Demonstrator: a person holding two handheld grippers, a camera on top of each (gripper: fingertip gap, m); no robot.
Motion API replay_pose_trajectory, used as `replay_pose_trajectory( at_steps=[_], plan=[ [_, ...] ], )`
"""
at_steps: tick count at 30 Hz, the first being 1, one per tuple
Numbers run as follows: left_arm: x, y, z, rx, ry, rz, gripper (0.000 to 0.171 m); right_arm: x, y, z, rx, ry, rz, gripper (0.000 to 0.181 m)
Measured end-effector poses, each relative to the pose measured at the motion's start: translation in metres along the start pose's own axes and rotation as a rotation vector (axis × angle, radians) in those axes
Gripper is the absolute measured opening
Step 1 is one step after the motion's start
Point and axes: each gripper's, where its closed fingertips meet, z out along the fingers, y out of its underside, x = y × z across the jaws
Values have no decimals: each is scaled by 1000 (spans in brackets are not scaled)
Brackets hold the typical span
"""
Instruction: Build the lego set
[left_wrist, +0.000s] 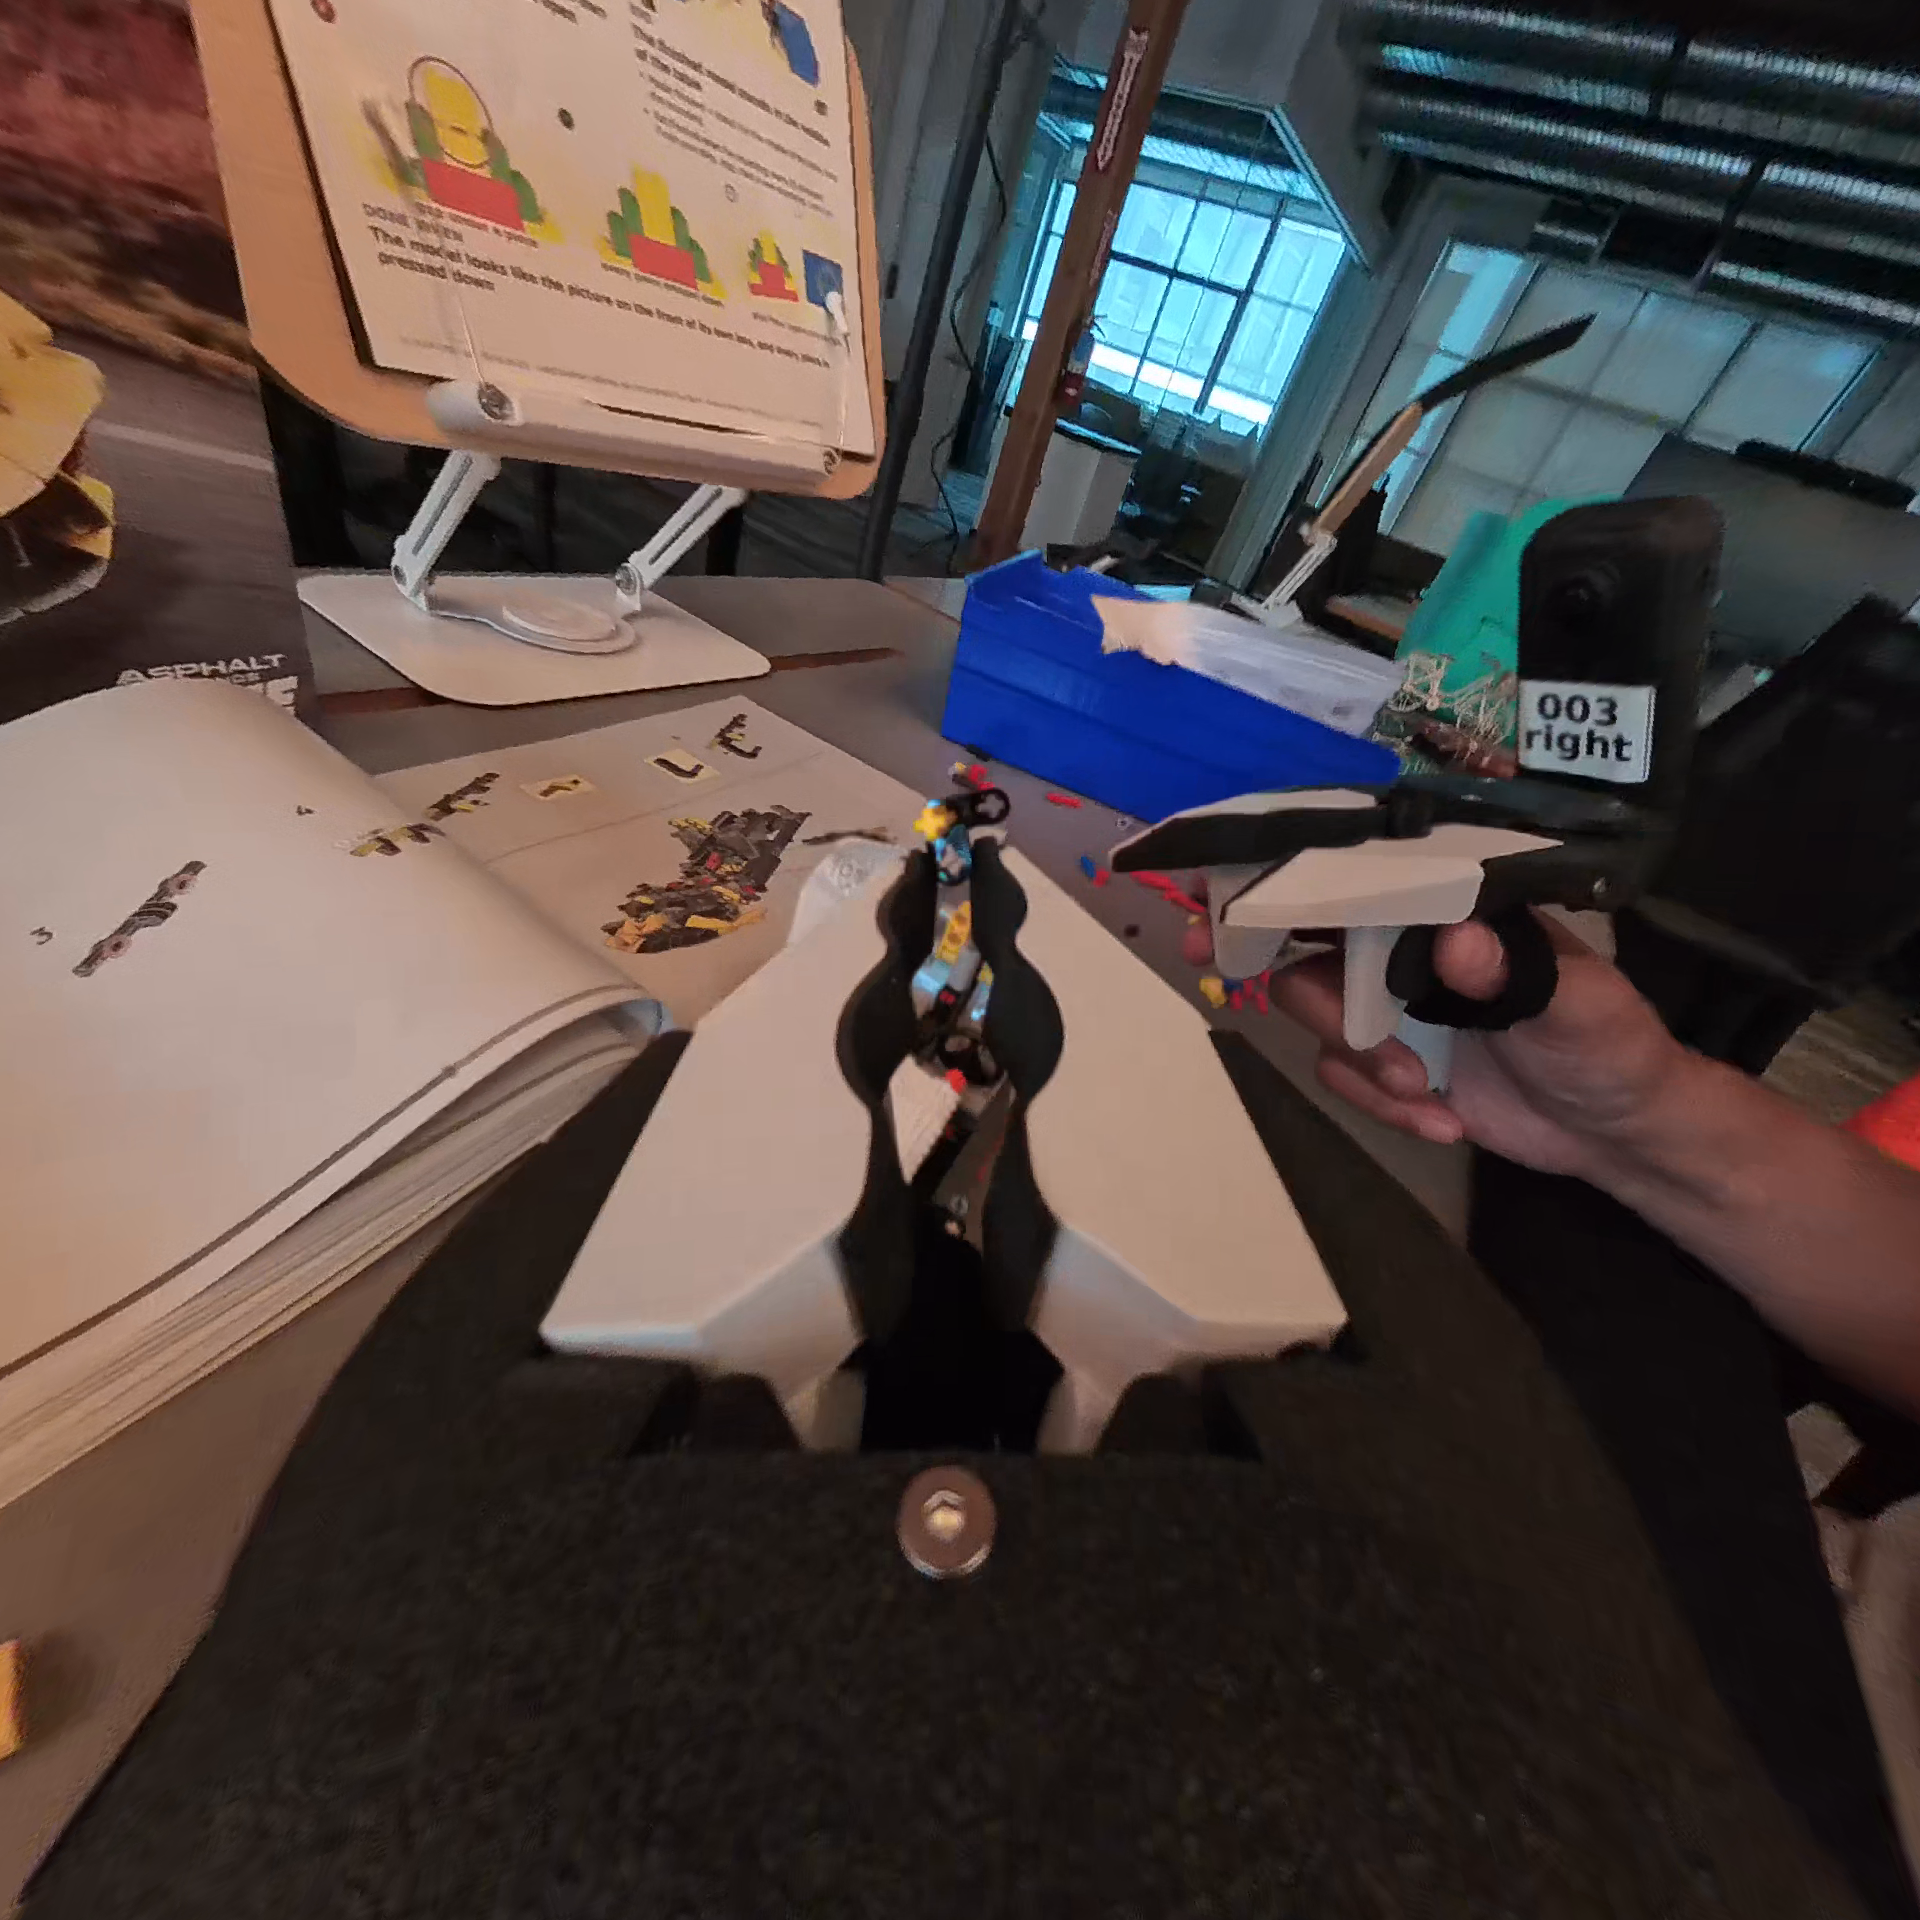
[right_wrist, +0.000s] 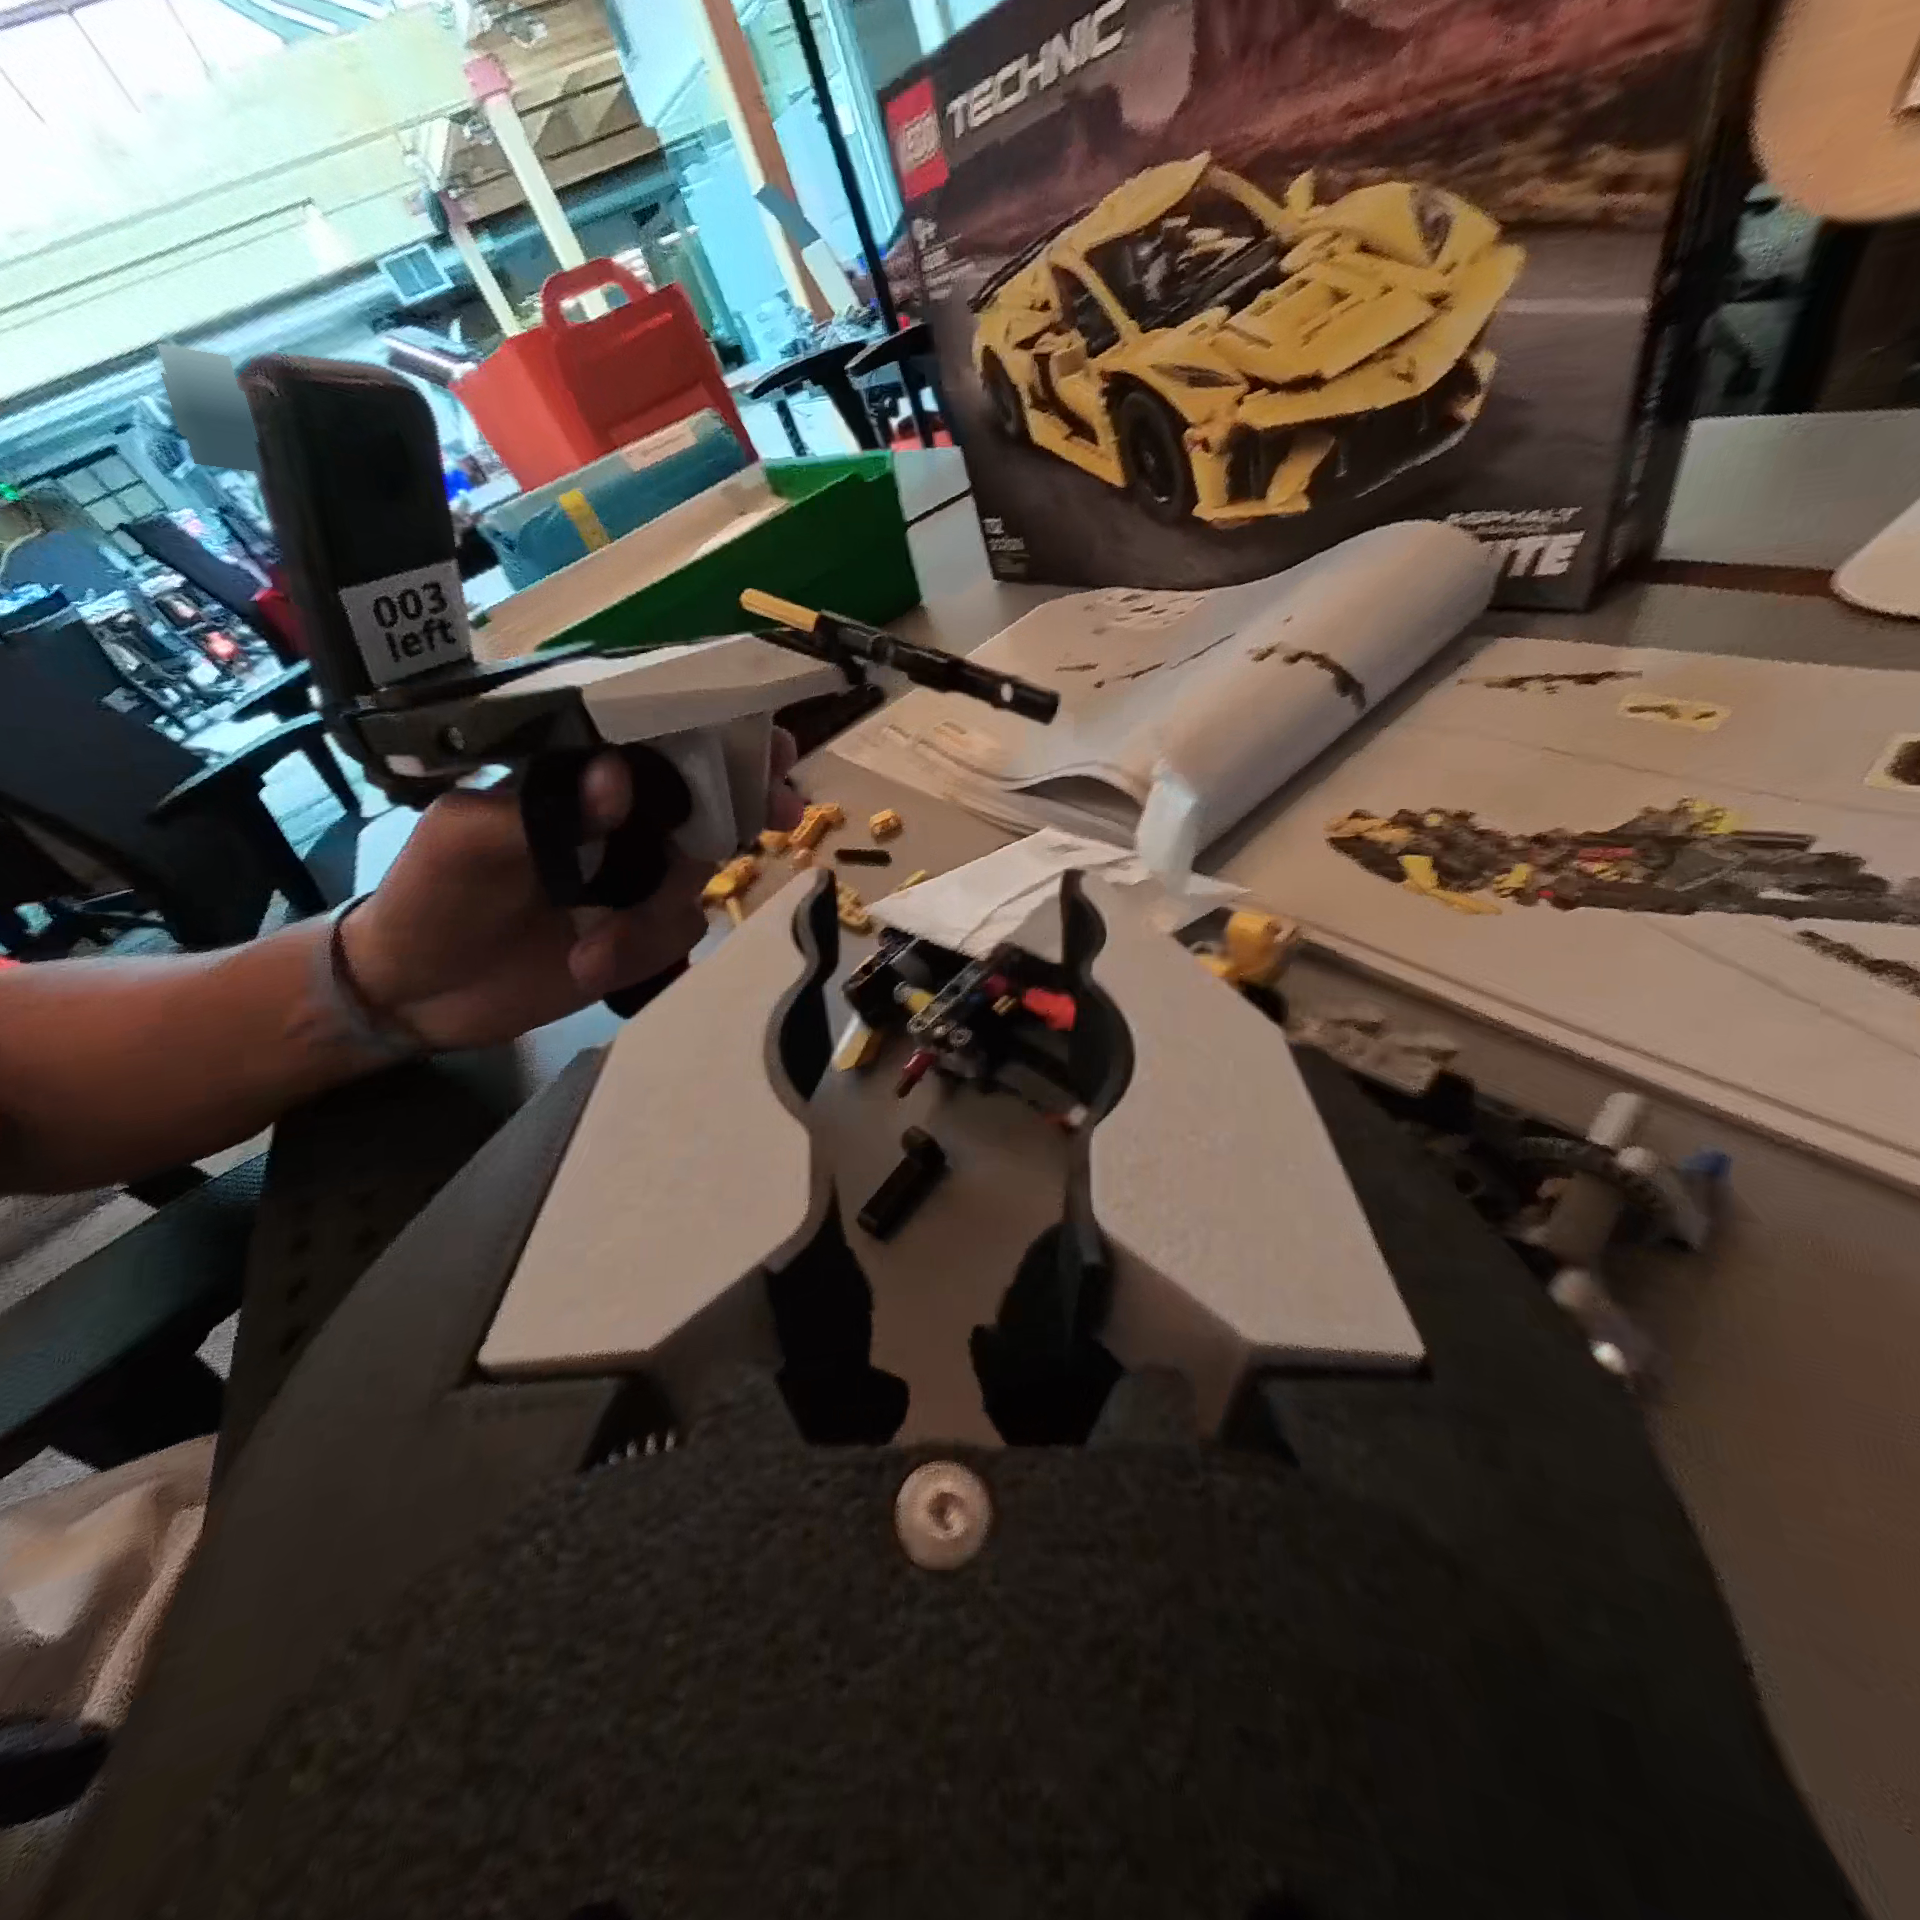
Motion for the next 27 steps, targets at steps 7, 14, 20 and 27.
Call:
replay_pose_trajectory(
  at_steps=[7, 14, 20, 27],
  plan=[
    [-46, -40, 30, 29, -14, -76, 4, 59, -50, 12, -106, 121, -107, 50],
    [-74, -26, 33, 15, -60, -118, 4, 85, -38, 20, -43, 166, -58, 37],
    [-63, -21, 35, -9, -30, -92, 4, 79, -36, 23, -24, 143, -77, 31],
    [-49, -19, 31, -11, 7, -80, 4, 58, -23, 37, -75, 80, -196, 41]
  ],
)
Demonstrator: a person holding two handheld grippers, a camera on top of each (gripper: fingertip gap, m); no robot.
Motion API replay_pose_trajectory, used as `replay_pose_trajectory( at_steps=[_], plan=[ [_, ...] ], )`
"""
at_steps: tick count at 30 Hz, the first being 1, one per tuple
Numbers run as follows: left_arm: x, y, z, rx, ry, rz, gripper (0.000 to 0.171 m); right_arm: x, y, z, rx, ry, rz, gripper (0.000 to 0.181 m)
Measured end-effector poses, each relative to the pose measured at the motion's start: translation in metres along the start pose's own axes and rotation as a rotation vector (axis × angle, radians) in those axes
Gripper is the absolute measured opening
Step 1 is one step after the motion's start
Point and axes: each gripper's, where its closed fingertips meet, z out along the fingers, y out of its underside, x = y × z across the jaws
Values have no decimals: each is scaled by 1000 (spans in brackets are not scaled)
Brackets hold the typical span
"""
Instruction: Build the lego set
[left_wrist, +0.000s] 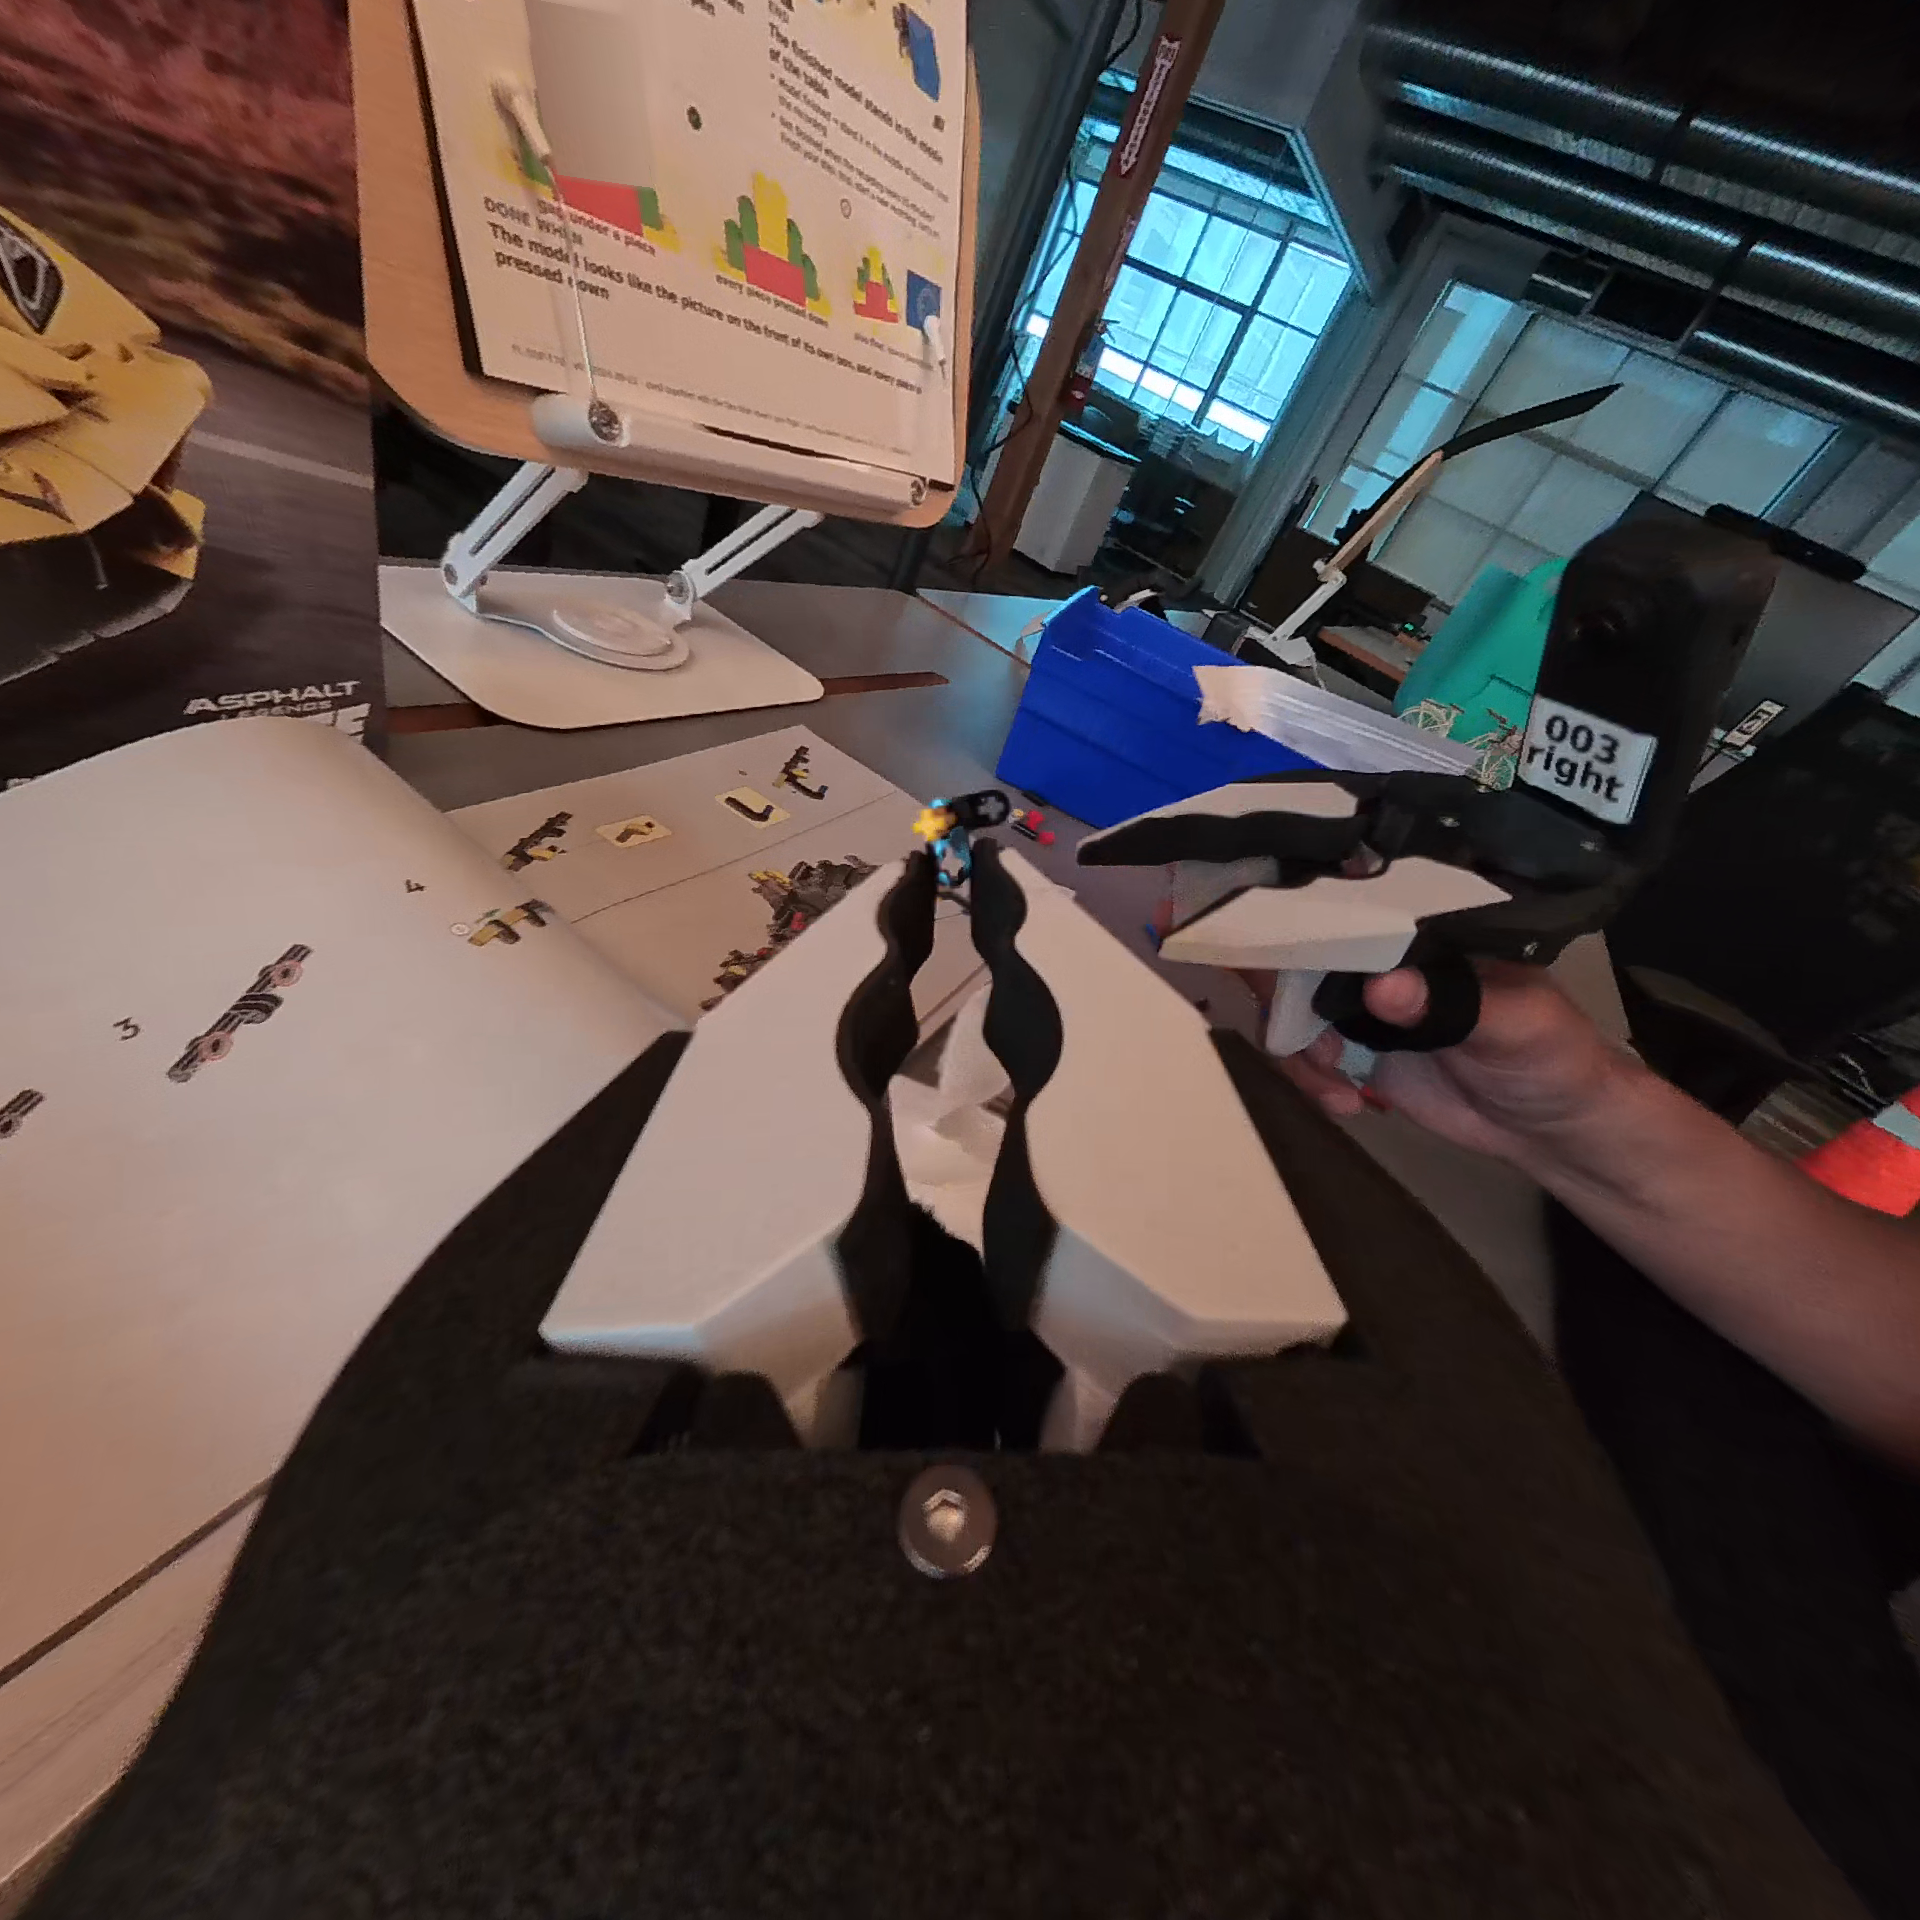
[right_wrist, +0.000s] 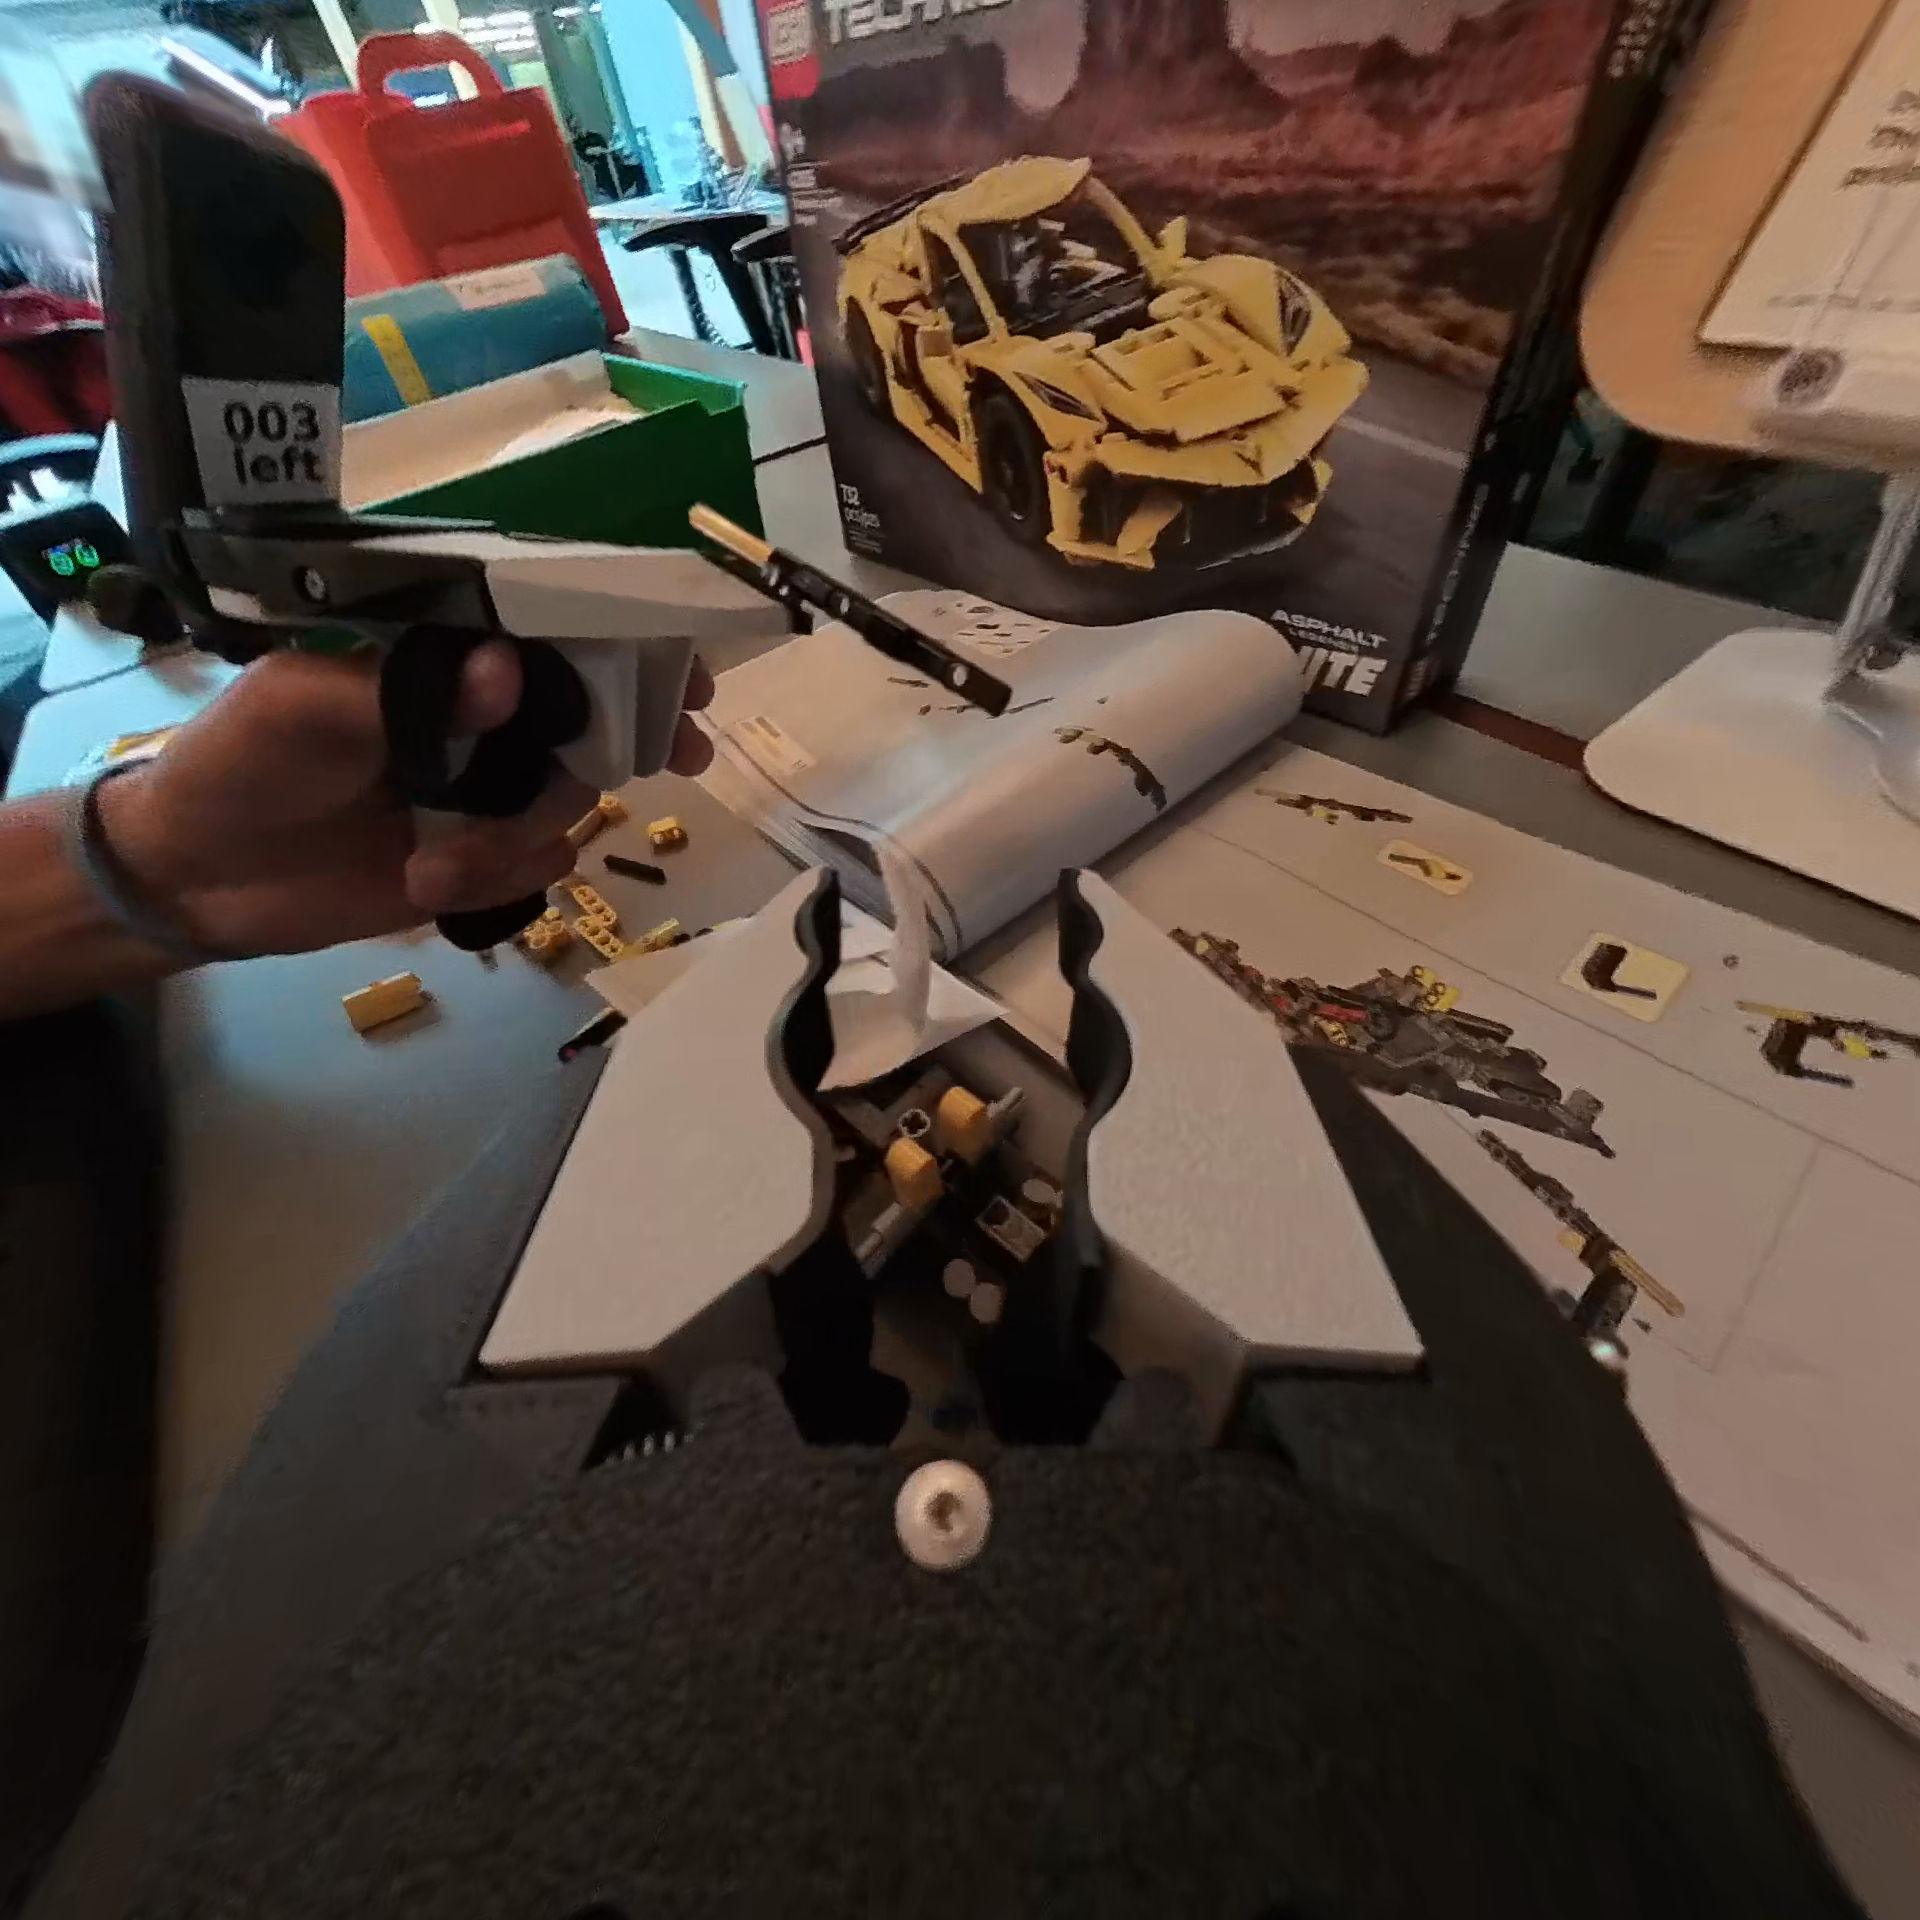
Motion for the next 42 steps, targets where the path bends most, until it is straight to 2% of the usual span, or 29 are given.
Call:
replay_pose_trajectory(
  at_steps=[4, 9, 12, 18, 21, 24, 27, 34, 37, 42],
  plan=[
    [12, 1, 1, 1, 30, 30, 4, -12, -10, -1, 65, -13, -111, 44],
    [24, 6, 5, -10, 57, 85, 4, -17, -17, -4, 108, -93, 26, 47],
    [22, 13, 7, -52, 15, 156, 4, -6, -17, -7, 108, -30, -10, 47],
    [32, 22, 12, -92, 29, 239, 4, -14, -11, -3, 56, -2, -100, 44],
    [37, 27, 14, -112, 47, 249, 4, -17, -5, -5, -28, 38, -142, 31],
    [39, 33, 15, -152, 52, 253, 4, -22, -2, -3, -60, 55, -177, 35],
    [43, 36, 16, -166, 81, 215, 4, -22, 3, 0, -97, 106, -284, 30],
    [49, 46, 17, -215, 116, 216, 4, -26, 7, 2, -116, 158, -447, 22],
    [53, 47, 18, -219, 126, 229, 3, -24, 6, 1, -116, 206, -532, 11],
    [53, 49, 17, -232, 140, 234, 3, -25, 8, 1, -123, 217, -615, 8]
  ],
)
